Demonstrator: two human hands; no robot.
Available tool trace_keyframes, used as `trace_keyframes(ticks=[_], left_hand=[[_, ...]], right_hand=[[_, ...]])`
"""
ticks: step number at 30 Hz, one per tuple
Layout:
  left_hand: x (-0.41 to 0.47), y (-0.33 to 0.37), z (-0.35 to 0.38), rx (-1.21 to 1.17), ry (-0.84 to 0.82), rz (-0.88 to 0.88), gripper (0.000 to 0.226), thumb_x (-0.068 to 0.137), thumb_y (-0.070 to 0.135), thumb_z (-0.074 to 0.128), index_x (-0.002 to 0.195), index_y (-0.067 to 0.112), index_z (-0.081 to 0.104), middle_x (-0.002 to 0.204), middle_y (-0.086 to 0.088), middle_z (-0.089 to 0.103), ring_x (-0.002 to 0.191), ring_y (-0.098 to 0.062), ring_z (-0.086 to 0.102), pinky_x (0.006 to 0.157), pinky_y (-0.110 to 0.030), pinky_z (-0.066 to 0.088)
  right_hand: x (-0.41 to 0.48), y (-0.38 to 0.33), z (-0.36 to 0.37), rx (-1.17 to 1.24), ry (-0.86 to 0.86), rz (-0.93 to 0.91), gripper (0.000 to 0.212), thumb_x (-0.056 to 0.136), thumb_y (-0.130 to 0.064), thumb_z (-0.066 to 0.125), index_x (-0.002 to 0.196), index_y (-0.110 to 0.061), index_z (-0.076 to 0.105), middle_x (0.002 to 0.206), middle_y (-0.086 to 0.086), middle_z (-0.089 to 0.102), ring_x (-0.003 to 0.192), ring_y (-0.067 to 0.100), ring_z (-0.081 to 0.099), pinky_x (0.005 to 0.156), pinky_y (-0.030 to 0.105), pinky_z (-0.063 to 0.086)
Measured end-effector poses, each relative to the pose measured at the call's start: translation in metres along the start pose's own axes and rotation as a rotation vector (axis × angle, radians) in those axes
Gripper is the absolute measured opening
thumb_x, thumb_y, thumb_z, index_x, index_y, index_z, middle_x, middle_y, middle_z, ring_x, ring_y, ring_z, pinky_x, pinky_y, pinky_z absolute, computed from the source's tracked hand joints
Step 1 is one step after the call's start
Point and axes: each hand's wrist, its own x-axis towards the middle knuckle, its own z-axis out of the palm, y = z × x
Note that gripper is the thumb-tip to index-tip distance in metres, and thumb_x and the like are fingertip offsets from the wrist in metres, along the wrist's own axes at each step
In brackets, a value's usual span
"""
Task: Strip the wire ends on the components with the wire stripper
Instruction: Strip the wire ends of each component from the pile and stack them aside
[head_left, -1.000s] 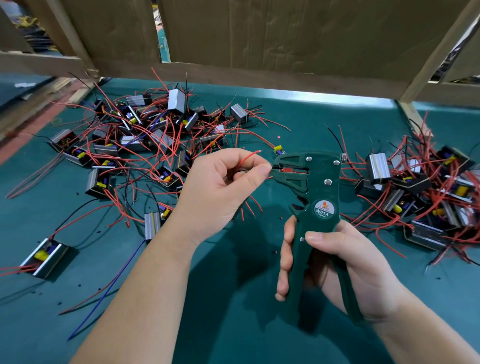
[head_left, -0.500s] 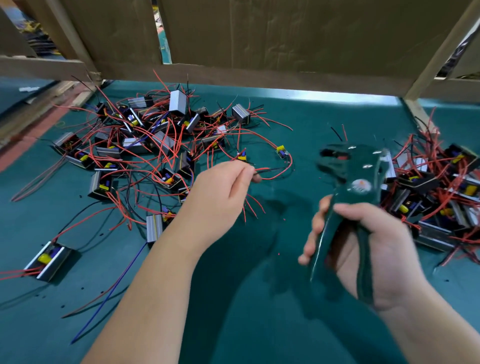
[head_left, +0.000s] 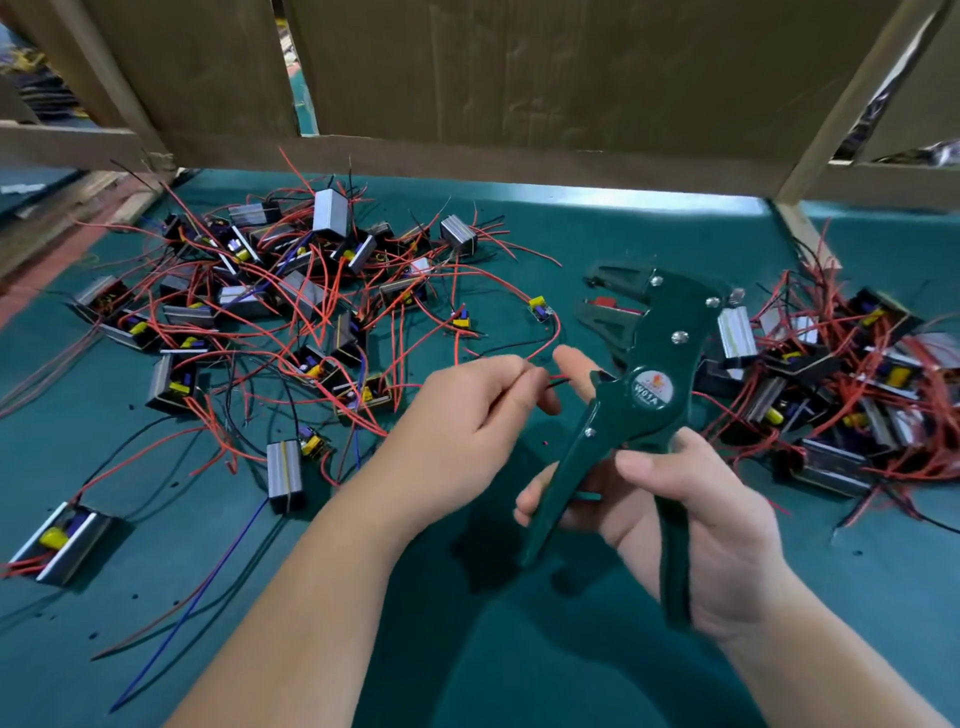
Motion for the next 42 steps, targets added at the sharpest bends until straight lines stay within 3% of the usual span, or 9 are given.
trace_keyframes(ticks=[4, 8, 13, 17, 23, 28, 33, 36, 42], left_hand=[[0.001, -0.009, -0.009, 0.133, 0.015, 0.023, 0.029, 0.094, 0.042, 0.039, 0.075, 0.037, 0.060, 0.054, 0.002, 0.048, 0.052, -0.008, 0.044, 0.051, -0.017, 0.031], [0.003, -0.018, -0.022, 0.130, 0.181, -0.008, 0.028, 0.096, 0.035, 0.041, 0.076, 0.035, 0.060, 0.050, 0.013, 0.046, 0.044, -0.004, 0.039, 0.046, -0.013, 0.026], [0.009, -0.001, -0.017, -0.671, 0.326, -0.123, 0.035, 0.095, 0.030, 0.045, 0.070, 0.025, 0.068, 0.057, 0.012, 0.047, 0.052, -0.004, 0.039, 0.052, -0.013, 0.035], [0.007, 0.021, -0.013, -1.501, 0.127, -0.146, 0.029, 0.093, 0.033, 0.040, 0.075, 0.024, 0.060, 0.061, 0.011, 0.041, 0.053, -0.003, 0.038, 0.051, -0.019, 0.044], [0.007, 0.030, -0.009, -1.769, 0.130, -0.389, 0.040, 0.102, 0.039, 0.025, 0.073, 0.029, 0.050, 0.068, 0.012, 0.032, 0.060, -0.002, 0.029, 0.035, -0.009, 0.037], [0.012, 0.016, -0.012, -1.296, 0.412, -0.199, 0.022, 0.093, 0.033, 0.043, 0.093, 0.018, 0.059, 0.083, 0.004, 0.063, 0.077, -0.010, 0.060, 0.072, -0.022, 0.050], [0.006, -0.009, -0.033, -0.268, 0.663, 0.130, 0.028, 0.097, 0.028, 0.041, 0.121, 0.021, 0.053, 0.113, -0.001, 0.056, 0.105, -0.014, 0.054, 0.092, -0.028, 0.042], [0.005, -0.027, -0.044, 0.235, 0.745, -0.139, 0.039, 0.091, 0.022, 0.052, 0.131, 0.019, 0.051, 0.127, -0.005, 0.049, 0.120, -0.024, 0.046, 0.103, -0.037, 0.035], [0.002, -0.044, -0.051, 0.582, 0.397, -0.772, 0.056, 0.091, 0.043, 0.050, 0.144, 0.034, 0.034, 0.158, -0.021, 0.011, 0.145, -0.035, 0.006, 0.115, -0.051, 0.004]], right_hand=[[0.000, -0.012, -0.005, -0.037, 0.136, -0.127, 0.076, 0.063, -0.012, 0.058, 0.137, -0.005, 0.046, 0.086, 0.024, 0.066, 0.070, 0.042, 0.065, 0.070, 0.055, 0.053], [-0.003, -0.033, -0.011, -0.081, 0.139, -0.240, 0.081, 0.064, -0.016, 0.070, 0.139, -0.005, 0.041, 0.131, 0.011, 0.061, 0.074, 0.037, 0.067, 0.073, 0.051, 0.055], [-0.004, -0.023, -0.007, -0.049, 0.061, -0.059, 0.086, 0.050, -0.030, 0.086, 0.125, 0.000, 0.056, 0.122, 0.028, 0.061, 0.071, 0.044, 0.063, 0.068, 0.056, 0.053], [-0.005, -0.011, 0.000, -0.087, -0.119, 0.118, 0.076, 0.056, -0.028, 0.086, 0.122, -0.001, 0.060, 0.095, 0.036, 0.060, 0.074, 0.046, 0.061, 0.069, 0.050, 0.051], [-0.011, -0.009, 0.005, -0.354, -0.283, 0.258, 0.050, 0.075, -0.019, 0.065, 0.124, -0.010, 0.059, 0.090, 0.034, 0.063, 0.079, 0.031, 0.059, 0.070, 0.031, 0.048], [-0.004, -0.002, -0.001, -0.282, -0.070, 0.092, 0.053, 0.065, -0.014, 0.070, 0.118, -0.011, 0.067, 0.101, 0.035, 0.064, 0.076, 0.038, 0.063, 0.071, 0.046, 0.053], [-0.001, -0.021, -0.014, -0.255, 0.095, -0.246, 0.057, 0.067, -0.002, 0.069, 0.124, -0.011, 0.063, 0.093, 0.015, 0.072, 0.075, 0.040, 0.067, 0.071, 0.052, 0.055], [0.002, -0.031, -0.023, -0.279, 0.302, -0.315, 0.040, 0.072, -0.005, 0.058, 0.110, -0.015, 0.065, 0.080, 0.020, 0.061, 0.074, 0.043, 0.067, 0.065, 0.054, 0.054], [0.004, -0.035, -0.031, -0.243, 0.372, -0.302, 0.050, 0.072, -0.004, 0.057, 0.122, -0.005, 0.050, 0.080, 0.012, 0.061, 0.073, 0.043, 0.067, 0.064, 0.058, 0.053]])
